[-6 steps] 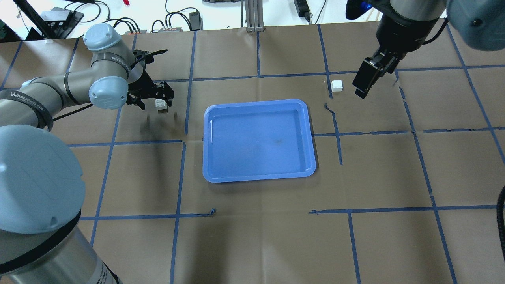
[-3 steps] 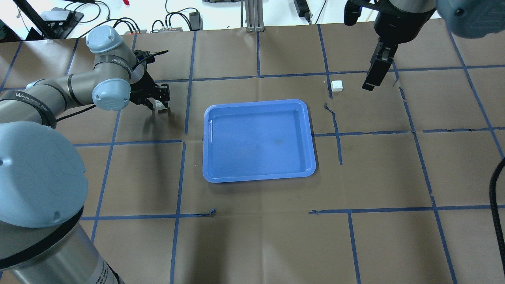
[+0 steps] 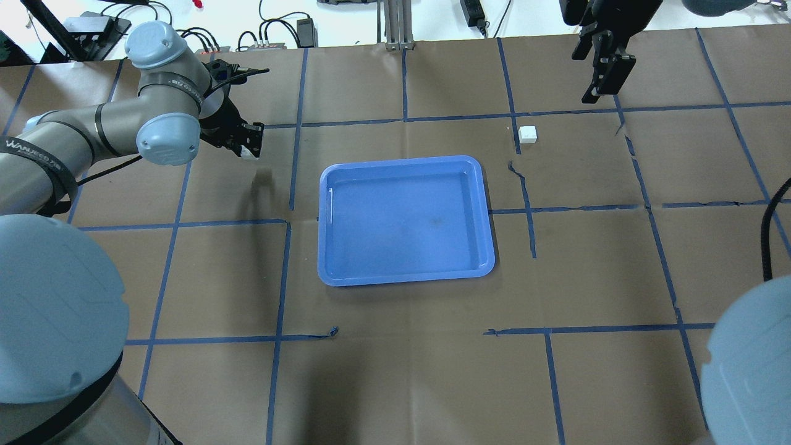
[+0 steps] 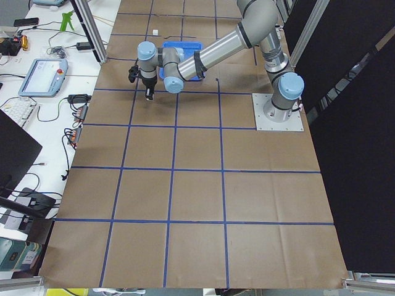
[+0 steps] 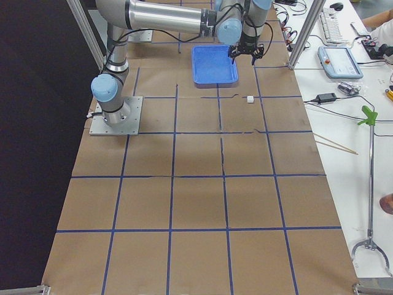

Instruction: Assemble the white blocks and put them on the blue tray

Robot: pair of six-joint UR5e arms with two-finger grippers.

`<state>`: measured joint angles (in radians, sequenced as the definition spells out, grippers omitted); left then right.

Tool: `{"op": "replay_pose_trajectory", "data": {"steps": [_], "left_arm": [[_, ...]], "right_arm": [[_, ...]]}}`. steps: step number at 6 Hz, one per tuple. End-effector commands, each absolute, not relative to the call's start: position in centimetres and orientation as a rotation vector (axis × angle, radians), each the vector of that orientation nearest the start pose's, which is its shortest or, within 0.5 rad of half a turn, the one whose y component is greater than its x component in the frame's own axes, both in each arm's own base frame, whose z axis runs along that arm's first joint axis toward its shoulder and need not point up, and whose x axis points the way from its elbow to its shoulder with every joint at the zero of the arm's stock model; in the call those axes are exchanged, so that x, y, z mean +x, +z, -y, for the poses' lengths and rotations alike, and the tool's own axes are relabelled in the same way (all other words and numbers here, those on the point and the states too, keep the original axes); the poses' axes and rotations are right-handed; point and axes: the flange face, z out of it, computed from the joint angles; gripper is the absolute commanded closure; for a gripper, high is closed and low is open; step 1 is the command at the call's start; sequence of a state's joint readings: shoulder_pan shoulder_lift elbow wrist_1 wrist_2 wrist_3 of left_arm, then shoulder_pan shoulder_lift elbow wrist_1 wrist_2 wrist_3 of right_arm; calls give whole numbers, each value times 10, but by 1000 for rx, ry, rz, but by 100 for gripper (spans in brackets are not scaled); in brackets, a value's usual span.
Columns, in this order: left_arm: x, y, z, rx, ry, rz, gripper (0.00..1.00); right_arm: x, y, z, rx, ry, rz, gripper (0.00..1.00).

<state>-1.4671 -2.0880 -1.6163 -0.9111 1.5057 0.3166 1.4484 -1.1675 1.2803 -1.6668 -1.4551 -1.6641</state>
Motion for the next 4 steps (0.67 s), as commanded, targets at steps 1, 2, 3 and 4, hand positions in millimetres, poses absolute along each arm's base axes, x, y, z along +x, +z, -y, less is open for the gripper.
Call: {"op": "replay_pose_trajectory", "data": {"steps": [1,2,3,4], "left_arm": [[-174,258,618,942,-193,-3024,100],[-215,256,595,1263,-178,-2901,100],[-259,263,573,1518,-194,-2765,100],[-289,244,560,1834,-149,-2575,100]], "right_arm": [[60,350,694,-2073,-165,-2142,0],[48,319,705,-2037,-208,-2102,0],[29,289,713,-2020,-286,-2031,0],[18,259,716,-1959,-369,-2010,0]]}}
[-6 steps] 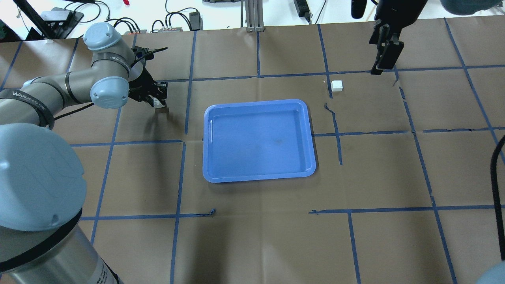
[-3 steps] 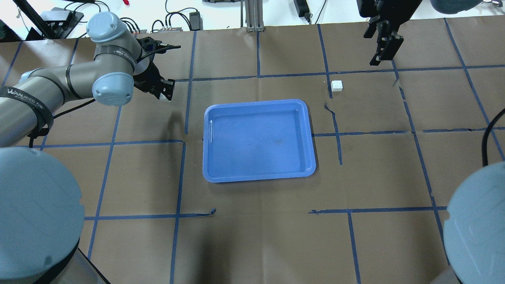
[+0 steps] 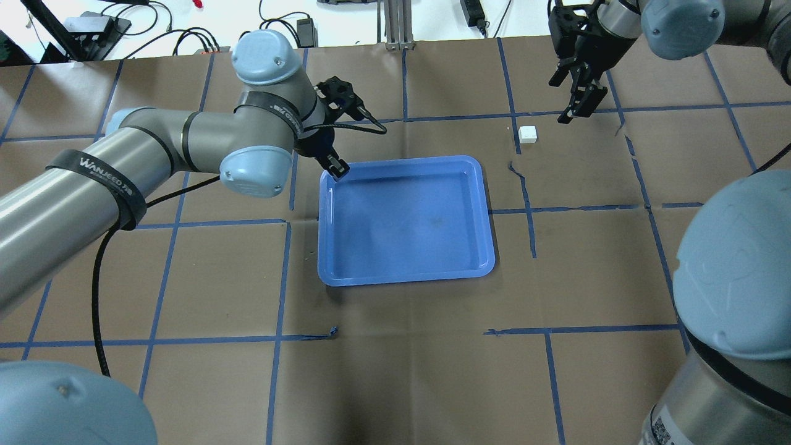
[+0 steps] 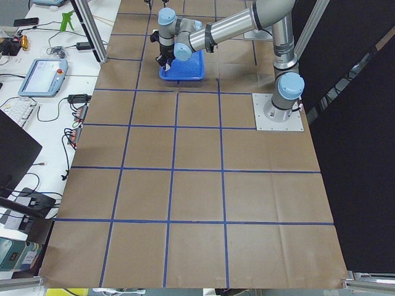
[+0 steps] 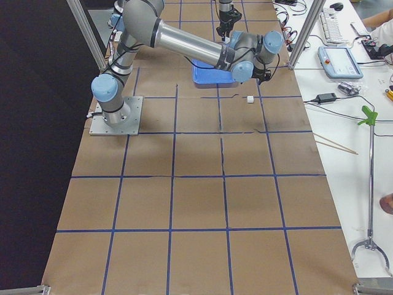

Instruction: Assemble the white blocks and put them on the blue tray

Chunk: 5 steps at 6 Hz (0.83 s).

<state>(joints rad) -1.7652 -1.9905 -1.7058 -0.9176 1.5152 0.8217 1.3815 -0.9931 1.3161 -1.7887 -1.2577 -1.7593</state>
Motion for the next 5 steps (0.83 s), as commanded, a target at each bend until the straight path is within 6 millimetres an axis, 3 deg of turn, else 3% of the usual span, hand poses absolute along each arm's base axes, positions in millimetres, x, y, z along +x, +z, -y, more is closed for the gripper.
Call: {"op": "replay_pose_trajectory", "data": {"steps": [1,3,5], "left_arm": [[-312,231,544,2039,-113,-2431,100],[-317,206,536,2288,-53,-2227,100],[-323,194,524,2279,-12,-2256,100]], "right_arm": [[17,230,717,-1972,-473,-1973,0],[19,191,722,-1980,-556,-1924,0],[17,168,727,-2000,-564,-1919,0]]}}
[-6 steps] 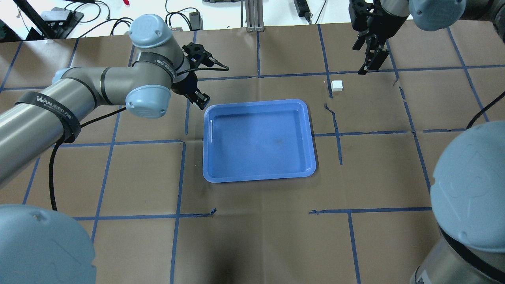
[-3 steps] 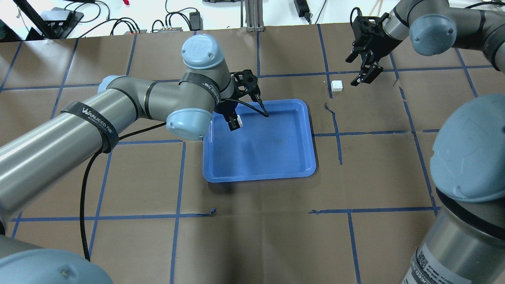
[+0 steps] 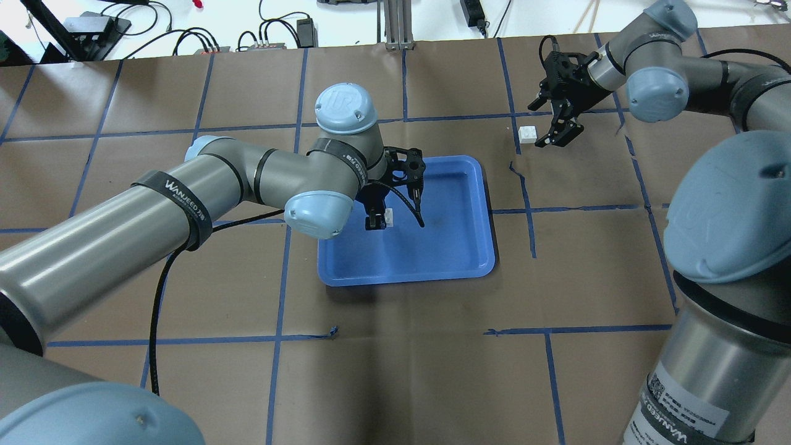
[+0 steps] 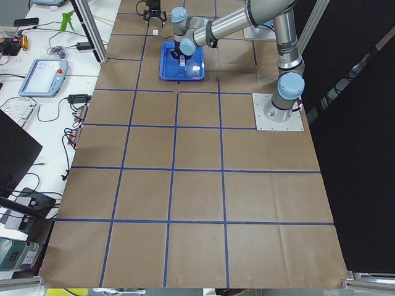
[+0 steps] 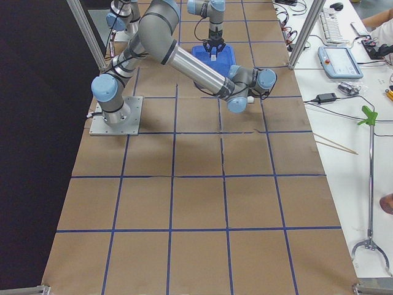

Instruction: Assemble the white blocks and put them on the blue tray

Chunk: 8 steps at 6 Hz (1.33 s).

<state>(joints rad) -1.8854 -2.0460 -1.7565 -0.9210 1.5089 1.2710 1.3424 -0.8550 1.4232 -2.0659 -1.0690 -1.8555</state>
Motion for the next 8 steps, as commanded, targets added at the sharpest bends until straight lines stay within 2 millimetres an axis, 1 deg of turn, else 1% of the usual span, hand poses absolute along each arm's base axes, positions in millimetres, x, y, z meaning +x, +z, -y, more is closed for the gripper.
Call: {"op": "replay_pose_trajectory", "data": {"steps": [1,2,3,4,5,6,7,8], "left_arm": [[-332,193,519,-2081,5,2264,100],[-333,183,519,-2063,-14,2275,100],[-333,184,520,-2066,-4,2278,96],[-334,182,520,-2062,-2,2274,32],[-336,184,519,-2071,7,2266,4],[-336,196,520,-2085,33,2266,2],[-337,229,524,-2097,101,2286,1],[-326,289,513,-2061,73,2310,1]], "right_arm": [[18,164,725,-1999,-549,-1919,0],[17,163,724,-1996,-543,-1923,0],[17,165,725,-2004,-559,-1912,3],[18,165,725,-2006,-557,-1911,18],[17,166,725,-2006,-559,-1913,32],[18,166,725,-2008,-561,-1909,40],[17,167,726,-2006,-562,-1912,51],[17,168,726,-2007,-564,-1915,60]]}}
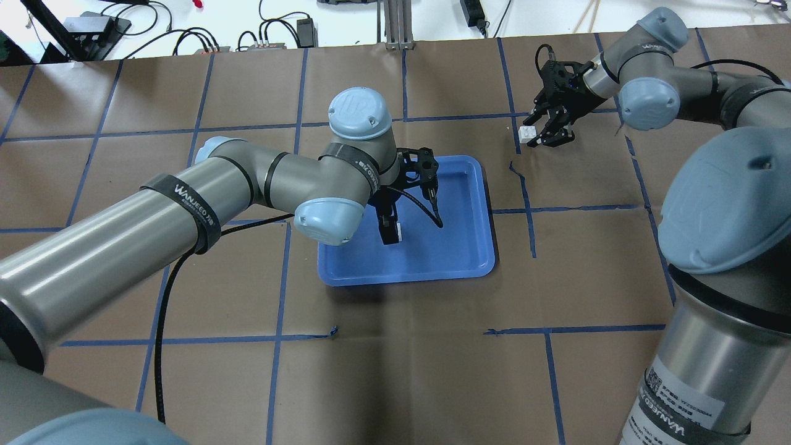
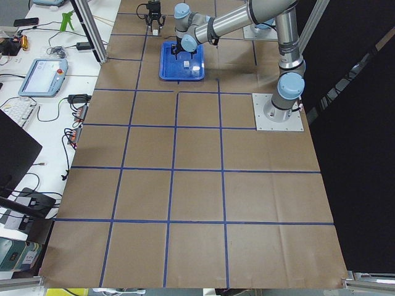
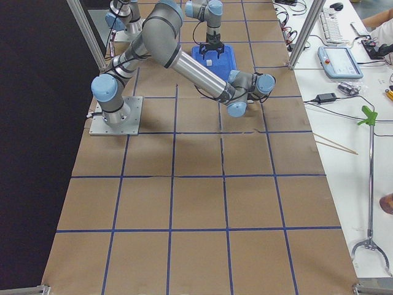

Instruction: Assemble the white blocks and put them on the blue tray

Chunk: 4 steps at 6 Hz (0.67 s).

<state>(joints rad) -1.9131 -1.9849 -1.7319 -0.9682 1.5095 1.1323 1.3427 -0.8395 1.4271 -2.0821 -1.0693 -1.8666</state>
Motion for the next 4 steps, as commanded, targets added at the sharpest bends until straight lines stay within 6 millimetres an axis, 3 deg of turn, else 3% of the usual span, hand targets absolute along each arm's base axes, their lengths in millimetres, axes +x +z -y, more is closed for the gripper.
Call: {"op": "replay_pose_trajectory", "data": {"steps": [1,2,4], "left_arm": [[-308,353,496,2014,24,-2493,1],[-286,404,475,1886,90,-2604,1],[-250,459,467,1387,-26,-2862,1]], "right_arm": [[17,174,727,-2002,-569,-1926,64],[17,185,728,-2004,-579,-1936,64],[32,251,715,-2004,-609,-1978,64]]}}
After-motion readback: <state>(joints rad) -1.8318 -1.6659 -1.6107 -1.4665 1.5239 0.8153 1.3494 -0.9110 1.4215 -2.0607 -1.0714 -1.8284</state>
